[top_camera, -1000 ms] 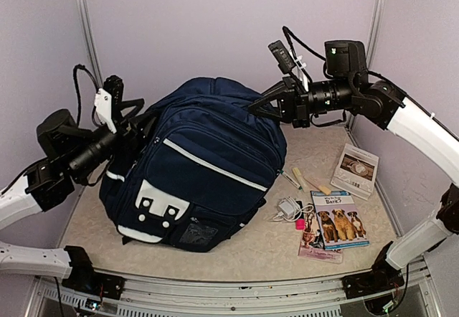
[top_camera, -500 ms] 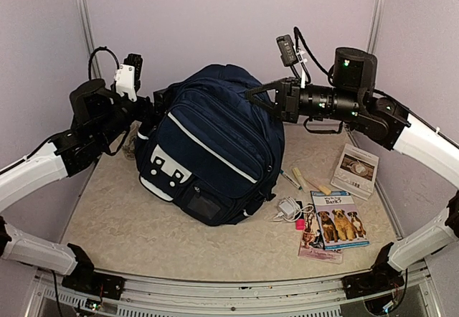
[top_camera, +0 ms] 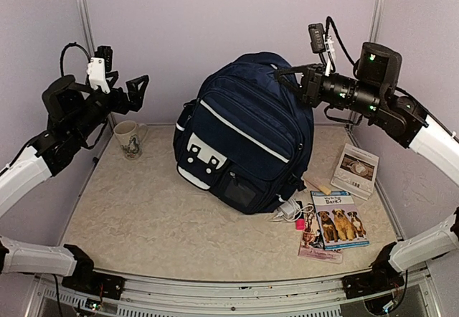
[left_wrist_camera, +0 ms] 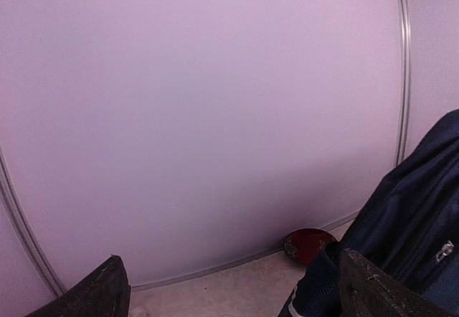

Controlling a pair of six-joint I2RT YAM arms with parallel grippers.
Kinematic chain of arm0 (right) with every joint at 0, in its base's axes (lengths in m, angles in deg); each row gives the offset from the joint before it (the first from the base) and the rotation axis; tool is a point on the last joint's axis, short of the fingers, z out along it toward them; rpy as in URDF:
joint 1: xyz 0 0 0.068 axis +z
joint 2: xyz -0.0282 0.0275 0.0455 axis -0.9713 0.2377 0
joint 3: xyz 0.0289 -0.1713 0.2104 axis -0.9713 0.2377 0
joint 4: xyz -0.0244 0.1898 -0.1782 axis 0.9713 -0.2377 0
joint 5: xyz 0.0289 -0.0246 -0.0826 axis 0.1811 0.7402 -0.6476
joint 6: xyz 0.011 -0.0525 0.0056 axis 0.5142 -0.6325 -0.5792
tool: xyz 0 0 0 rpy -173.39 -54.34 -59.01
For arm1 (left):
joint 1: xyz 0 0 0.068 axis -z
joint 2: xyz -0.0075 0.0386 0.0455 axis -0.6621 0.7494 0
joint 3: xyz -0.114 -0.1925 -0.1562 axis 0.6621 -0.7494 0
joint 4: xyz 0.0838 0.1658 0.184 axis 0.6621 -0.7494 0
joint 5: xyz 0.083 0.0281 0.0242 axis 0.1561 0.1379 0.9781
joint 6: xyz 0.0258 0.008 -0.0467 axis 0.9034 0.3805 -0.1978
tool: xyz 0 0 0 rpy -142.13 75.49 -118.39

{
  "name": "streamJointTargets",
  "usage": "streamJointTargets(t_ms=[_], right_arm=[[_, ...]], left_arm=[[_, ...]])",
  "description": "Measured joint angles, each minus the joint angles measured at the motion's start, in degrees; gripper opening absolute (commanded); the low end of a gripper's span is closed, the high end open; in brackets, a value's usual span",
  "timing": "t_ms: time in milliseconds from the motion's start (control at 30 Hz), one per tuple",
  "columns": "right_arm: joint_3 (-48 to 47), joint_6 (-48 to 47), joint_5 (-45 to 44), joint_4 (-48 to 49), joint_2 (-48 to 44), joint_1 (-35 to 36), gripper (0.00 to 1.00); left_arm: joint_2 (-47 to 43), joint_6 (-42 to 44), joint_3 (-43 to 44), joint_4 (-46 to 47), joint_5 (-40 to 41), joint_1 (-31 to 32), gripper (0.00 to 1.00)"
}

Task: Pack the student bag
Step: Pass from the left arm to the right, then pass from the right arm to the left

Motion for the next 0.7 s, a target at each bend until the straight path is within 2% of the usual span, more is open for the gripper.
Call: streamJointTargets(t_ms=[67,133,233,367,500,700], right_arm=[[0.00,0.76,-0.24,-0.17,-0.39,-1.60,0.00],[0.11,2.84,-0.44,-0.02,-0.20,-2.32,0.00],[0.37,6.47,-0.26,1.99,1.55,-1.88,0.00],[-0.26,10.49,-2.29,8.33,6.32,1.07,0.00],[-0.22,13.92,-6.40,14.27,9.20,4.52,0.00],[0.02,16.33,-13.88,23.47,10.88,7.89,0.00]], left_arm=[[-0.90,-0.33,-0.17,0.11,-2.64,0.26,0.92],[-1.07,-0.48,-0.17,0.22,-4.26,1.73,0.93],[-0.28,1.36,-0.22,0.31,-5.05,10.16,0.99],[3.34,5.01,-0.24,1.16,-3.67,23.26,0.99],[7.15,8.74,-1.09,2.05,-1.16,31.01,0.99],[7.69,13.73,-7.15,7.08,0.48,35.95,0.99]])
